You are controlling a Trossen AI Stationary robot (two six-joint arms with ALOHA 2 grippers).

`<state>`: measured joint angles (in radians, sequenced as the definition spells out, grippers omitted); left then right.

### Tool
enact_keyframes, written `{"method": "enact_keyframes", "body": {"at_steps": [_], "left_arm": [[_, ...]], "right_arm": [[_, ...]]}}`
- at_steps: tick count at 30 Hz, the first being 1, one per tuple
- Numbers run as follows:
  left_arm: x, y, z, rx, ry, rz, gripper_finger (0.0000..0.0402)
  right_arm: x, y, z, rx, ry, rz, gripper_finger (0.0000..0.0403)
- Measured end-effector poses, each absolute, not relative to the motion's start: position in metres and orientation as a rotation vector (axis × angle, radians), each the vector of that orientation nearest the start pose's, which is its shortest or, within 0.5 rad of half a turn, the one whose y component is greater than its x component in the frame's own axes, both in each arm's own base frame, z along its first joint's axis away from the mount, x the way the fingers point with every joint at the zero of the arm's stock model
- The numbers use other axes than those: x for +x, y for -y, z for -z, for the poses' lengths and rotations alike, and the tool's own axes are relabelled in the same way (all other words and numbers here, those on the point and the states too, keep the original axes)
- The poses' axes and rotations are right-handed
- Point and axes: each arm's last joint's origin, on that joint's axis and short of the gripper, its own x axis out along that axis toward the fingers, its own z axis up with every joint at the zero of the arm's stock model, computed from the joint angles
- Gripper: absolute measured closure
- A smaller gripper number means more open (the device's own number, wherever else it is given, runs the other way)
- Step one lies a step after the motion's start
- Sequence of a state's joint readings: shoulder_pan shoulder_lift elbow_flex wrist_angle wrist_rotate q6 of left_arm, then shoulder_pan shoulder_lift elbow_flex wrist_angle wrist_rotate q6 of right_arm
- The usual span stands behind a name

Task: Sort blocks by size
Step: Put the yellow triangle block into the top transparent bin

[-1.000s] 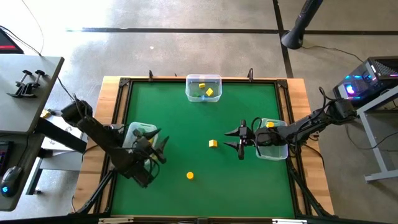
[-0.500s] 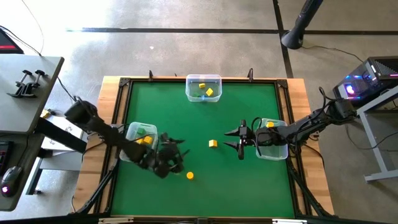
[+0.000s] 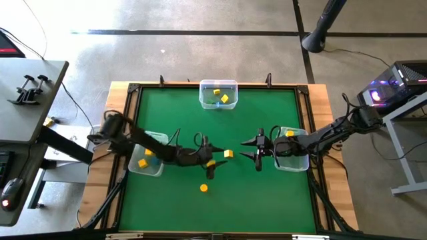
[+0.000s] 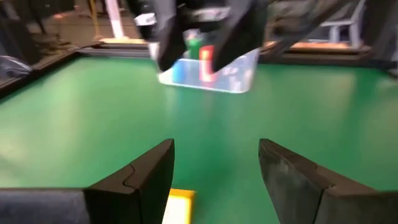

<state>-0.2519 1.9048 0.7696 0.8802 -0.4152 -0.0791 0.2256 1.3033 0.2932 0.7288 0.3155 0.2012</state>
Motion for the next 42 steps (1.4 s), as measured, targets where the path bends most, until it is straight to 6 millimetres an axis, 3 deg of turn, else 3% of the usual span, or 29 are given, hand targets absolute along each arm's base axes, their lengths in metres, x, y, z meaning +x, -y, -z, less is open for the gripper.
{"method": "enact_keyframes", "body": {"at_steps": [8,14,22,28,32,36,42], "left_arm": [[0.363,0.046,-0.104,0.029,-0.279,-0.239,0.0184],[0.37,0.043,-0.106,-0.005,-0.262,-0.211,0.0184],[0.37,0.044,-0.104,-0.004,-0.28,-0.212,0.0184],[0.369,0.045,-0.104,0.001,-0.294,-0.209,0.0184],[0.363,0.049,-0.113,0.06,-0.381,-0.216,0.0184],[0.35,0.058,-0.131,0.085,-0.473,-0.267,0.0184],[0.338,0.067,-0.154,0.114,-0.471,-0.304,0.0184]], "right_arm": [[0.219,-0.041,-0.156,0.125,-0.261,0.116,0.0213],[0.218,-0.042,-0.15,0.097,-0.322,0.08,0.0213],[0.223,-0.044,-0.12,0.068,-0.469,0.029,0.0213],[0.242,-0.042,-0.105,-0.006,-0.504,0.063,0.0213],[0.257,-0.034,-0.101,-0.008,-0.521,0.091,0.0206],[0.266,-0.026,-0.098,-0.002,-0.537,0.08,0.0174],[0.28,-0.019,-0.092,0.002,-0.558,0.002,0.014]]}}
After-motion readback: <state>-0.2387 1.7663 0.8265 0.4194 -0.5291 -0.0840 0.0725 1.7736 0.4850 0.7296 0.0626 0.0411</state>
